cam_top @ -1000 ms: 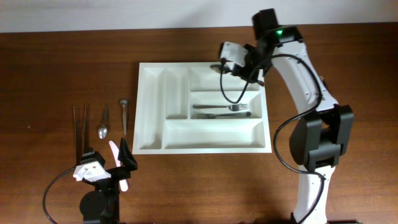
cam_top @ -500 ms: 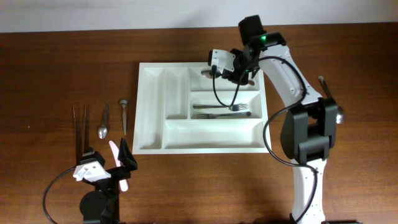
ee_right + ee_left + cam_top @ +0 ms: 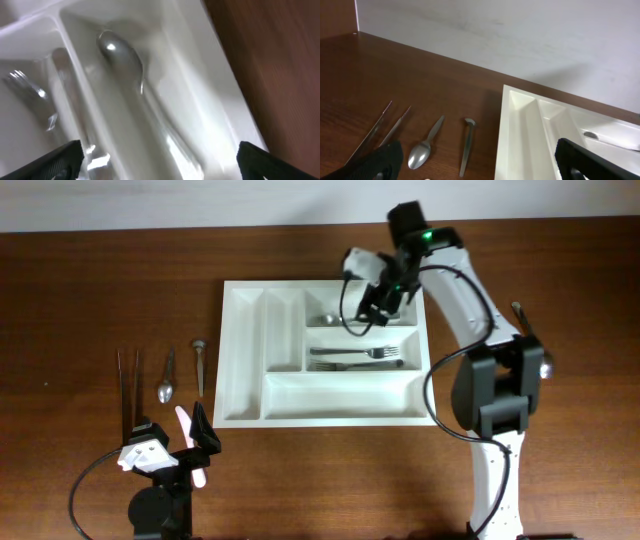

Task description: Pack container

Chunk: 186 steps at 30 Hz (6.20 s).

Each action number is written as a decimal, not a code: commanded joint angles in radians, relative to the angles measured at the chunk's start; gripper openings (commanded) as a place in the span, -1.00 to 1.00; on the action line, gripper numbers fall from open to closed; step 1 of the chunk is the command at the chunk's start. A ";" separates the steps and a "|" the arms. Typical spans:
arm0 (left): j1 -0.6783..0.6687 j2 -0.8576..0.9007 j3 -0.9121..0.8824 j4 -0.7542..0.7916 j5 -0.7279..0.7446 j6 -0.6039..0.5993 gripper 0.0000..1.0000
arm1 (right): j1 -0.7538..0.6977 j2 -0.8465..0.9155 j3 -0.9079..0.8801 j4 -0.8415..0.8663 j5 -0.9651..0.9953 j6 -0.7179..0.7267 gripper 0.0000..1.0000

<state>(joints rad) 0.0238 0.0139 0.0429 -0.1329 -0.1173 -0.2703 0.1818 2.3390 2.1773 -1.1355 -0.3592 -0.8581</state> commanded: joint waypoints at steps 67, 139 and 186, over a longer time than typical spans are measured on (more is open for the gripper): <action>0.003 -0.009 -0.006 0.002 -0.011 0.002 0.98 | -0.454 -0.128 -0.006 0.045 0.077 0.299 -0.92; 0.003 -0.009 -0.006 0.002 -0.011 0.002 0.98 | -0.292 -0.151 0.134 0.040 0.282 0.781 0.98; 0.007 1.398 1.325 -0.823 -0.119 0.276 0.98 | -0.300 -0.151 0.134 0.039 0.282 0.782 0.98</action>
<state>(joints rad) 0.0257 1.3426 1.3514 -0.9489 -0.2188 -0.0307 -0.1219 2.2131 2.2944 -1.0962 -0.0753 -0.0830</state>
